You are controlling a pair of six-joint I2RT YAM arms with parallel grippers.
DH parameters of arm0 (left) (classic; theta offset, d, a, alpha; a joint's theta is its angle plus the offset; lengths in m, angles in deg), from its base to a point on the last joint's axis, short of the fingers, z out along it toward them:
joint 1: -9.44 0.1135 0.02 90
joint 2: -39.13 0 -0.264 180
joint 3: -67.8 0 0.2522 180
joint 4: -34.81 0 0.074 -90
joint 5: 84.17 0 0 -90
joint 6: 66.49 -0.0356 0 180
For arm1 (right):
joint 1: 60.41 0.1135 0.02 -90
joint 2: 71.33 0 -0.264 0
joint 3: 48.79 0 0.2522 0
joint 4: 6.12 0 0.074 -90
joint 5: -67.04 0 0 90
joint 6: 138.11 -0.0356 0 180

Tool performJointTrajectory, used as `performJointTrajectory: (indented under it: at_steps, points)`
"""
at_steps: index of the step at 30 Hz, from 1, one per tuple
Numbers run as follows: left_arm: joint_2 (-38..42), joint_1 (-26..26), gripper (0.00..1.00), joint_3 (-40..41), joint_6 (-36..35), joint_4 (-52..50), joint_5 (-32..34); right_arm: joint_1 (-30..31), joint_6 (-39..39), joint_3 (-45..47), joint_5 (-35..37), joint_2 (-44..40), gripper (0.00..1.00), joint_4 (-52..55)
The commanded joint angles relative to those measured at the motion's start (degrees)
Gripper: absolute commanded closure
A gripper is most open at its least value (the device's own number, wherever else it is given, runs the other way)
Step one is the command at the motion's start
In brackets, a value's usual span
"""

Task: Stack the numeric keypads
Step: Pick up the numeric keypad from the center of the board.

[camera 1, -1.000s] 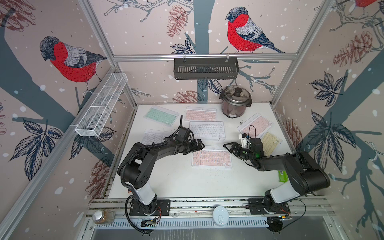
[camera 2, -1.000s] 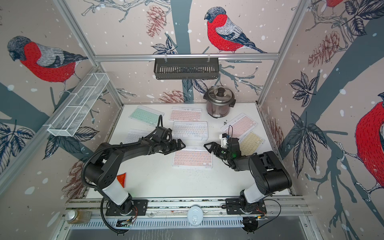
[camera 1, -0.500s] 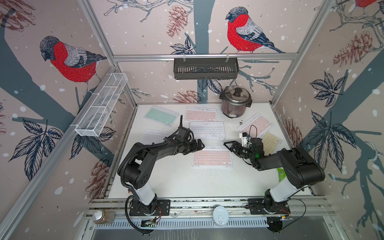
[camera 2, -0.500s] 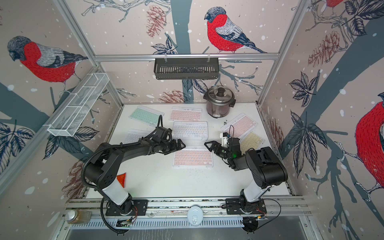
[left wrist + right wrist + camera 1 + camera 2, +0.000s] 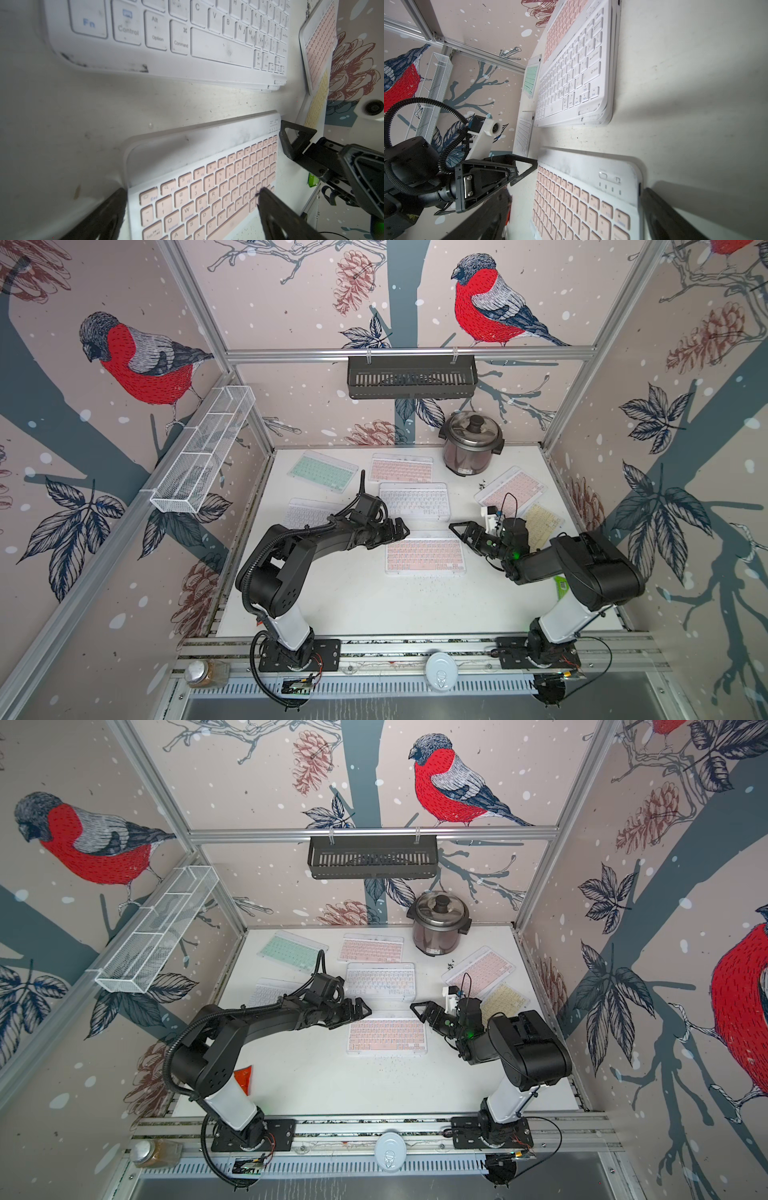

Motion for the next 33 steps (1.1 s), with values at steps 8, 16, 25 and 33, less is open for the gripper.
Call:
performJointTrajectory:
  at_steps: [8,16,25,33]
  points:
    - [-1.55,-0.05,0.02,0.67,1.27,-9.51,-0.48,-1.84,-0.65,-0.43,1.56,2.0,0.0,6.96]
    - [-1.69,-0.12,0.02,0.83,1.19,-9.43,-0.39,-2.19,-3.11,0.06,-0.43,3.41,0.0,3.8]
    - [-1.37,-0.09,0.01,1.12,1.34,-8.64,-0.88,-1.16,-4.96,1.43,-3.73,2.88,0.0,-2.63]
    - [0.3,-0.07,0.01,3.86,7.11,0.8,-8.22,1.14,-2.73,-0.33,-3.45,-1.91,0.0,1.99]
